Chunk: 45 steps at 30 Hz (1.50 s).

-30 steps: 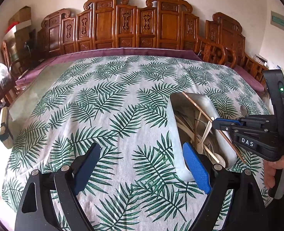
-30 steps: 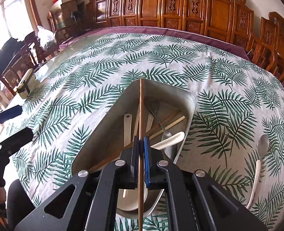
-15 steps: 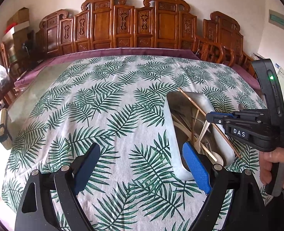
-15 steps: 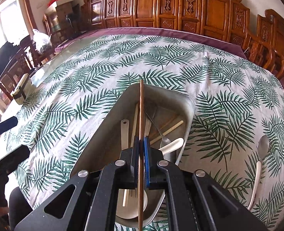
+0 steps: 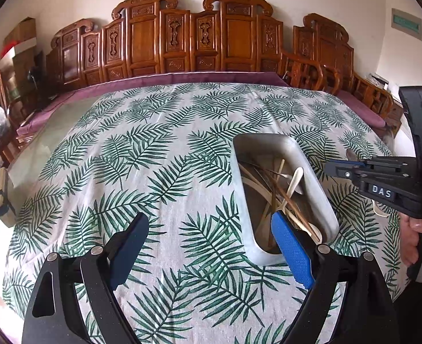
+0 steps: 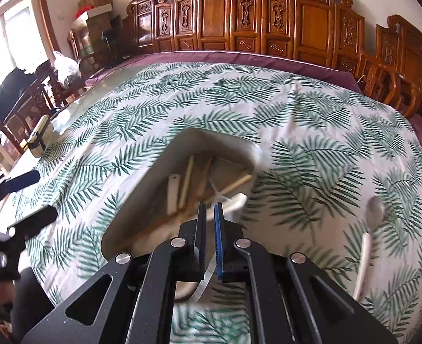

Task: Organize utensils
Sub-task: 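Grasp the metal spoon on the cloth with the right tool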

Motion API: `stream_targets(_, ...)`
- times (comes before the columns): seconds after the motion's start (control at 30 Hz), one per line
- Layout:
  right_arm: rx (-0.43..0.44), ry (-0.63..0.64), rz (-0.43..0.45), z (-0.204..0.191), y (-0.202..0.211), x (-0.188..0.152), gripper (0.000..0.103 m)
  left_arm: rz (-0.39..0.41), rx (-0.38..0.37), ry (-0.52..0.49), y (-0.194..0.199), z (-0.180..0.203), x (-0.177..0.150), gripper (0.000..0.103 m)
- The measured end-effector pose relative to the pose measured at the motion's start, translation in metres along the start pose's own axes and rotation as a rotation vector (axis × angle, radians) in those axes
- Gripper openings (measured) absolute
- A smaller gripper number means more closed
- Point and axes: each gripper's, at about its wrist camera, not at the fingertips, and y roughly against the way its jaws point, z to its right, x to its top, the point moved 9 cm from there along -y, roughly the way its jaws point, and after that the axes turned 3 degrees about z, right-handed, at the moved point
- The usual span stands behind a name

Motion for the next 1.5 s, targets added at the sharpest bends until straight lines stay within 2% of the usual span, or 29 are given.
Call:
stream_targets(0.27, -0.076, 0.009, 0.005, 0.061, 0.033, -0.034, 0.007, 0.011, -0.043, -0.040, 0.004, 0.030, -0.001, 0.084)
stream_targets(0.37, -0.108, 0.000, -0.001, 0.088, 0.044, -0.046, 0.009, 0.017, -0.059, -0.056, 0.004, 0.044, -0.001, 0.094)
stream_targets(0.43, -0.130, -0.008, -0.006, 0.105, 0.048, -0.053, 0.016, 0.021, -0.070, -0.067, 0.005, 0.053, 0.000, 0.094)
stream_targets(0.77, -0.208, -0.073, -0.066, 0.171, 0.038, -0.081, 0.020, 0.019, -0.135, -0.100, -0.002, 0.111, 0.003, 0.095)
stream_targets(1.1, -0.201, -0.148, -0.121, 0.202, 0.002, -0.090, 0.020, -0.005, -0.173, -0.129, -0.014, 0.154, -0.005, 0.095)
stream_targets(1.5, -0.179, -0.147, -0.138, 0.209, -0.020, -0.083, 0.020, -0.031, -0.188, -0.148, -0.023, 0.170, -0.012, 0.094)
